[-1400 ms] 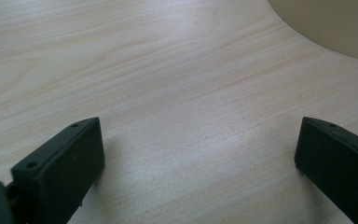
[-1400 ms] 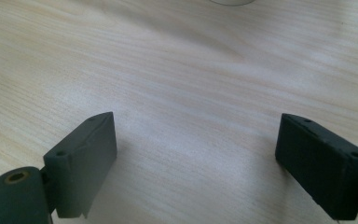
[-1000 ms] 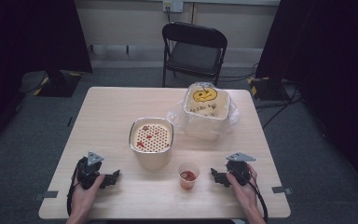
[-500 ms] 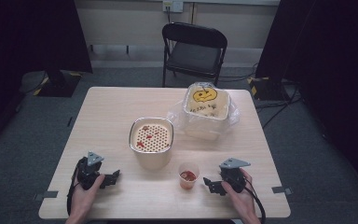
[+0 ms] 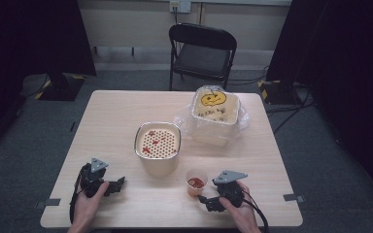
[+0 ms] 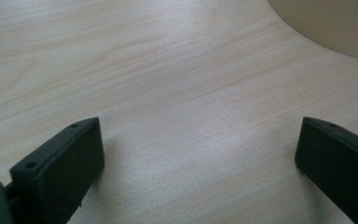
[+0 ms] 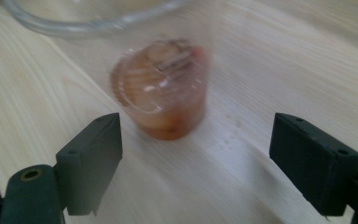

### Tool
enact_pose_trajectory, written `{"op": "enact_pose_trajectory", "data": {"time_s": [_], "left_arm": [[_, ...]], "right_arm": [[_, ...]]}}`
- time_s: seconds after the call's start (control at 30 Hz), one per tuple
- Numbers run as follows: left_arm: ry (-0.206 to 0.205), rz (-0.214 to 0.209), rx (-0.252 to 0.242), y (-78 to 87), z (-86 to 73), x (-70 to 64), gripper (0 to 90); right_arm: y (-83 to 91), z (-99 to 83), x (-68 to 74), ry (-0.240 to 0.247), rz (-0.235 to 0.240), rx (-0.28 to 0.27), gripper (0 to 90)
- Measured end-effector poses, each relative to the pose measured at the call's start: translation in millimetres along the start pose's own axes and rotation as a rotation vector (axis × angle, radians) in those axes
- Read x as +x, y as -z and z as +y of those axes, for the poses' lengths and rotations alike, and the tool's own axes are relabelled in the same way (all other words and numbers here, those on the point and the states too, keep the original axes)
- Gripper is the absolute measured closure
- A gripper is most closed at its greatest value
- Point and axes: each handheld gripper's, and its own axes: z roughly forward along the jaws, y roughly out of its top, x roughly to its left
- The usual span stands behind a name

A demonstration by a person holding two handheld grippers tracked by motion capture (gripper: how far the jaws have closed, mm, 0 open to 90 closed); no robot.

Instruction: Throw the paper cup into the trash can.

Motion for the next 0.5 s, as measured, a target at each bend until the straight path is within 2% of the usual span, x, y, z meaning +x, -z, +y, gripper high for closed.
{"op": "enact_pose_trajectory", "data": {"time_s": [0.1, 0.2, 0.3, 0.5], "left_arm": [[0.001, 0.0, 0.0, 0.0, 0.0, -0.1, 0.6], [0.0, 0.0, 0.0, 0.0, 0.0, -0.1, 0.6], [0.001, 0.002, -0.001, -0.1, 0.0, -0.2, 0.6], [0.0, 0.0, 0.0, 0.0, 0.0, 0.0, 0.6]], "right_arm": [[-2.9, 2.8, 4.5, 0.015, 0.024, -0.011, 16.7], [-6.0, 6.2, 7.2, 0.022, 0.025, -0.026, 16.9], [-8.6, 11.6, 6.2, 0.003, 0.061, -0.067, 18.1], [-16.5, 22.4, 10.4, 0.021, 0.059, -0.086, 21.1]]}}
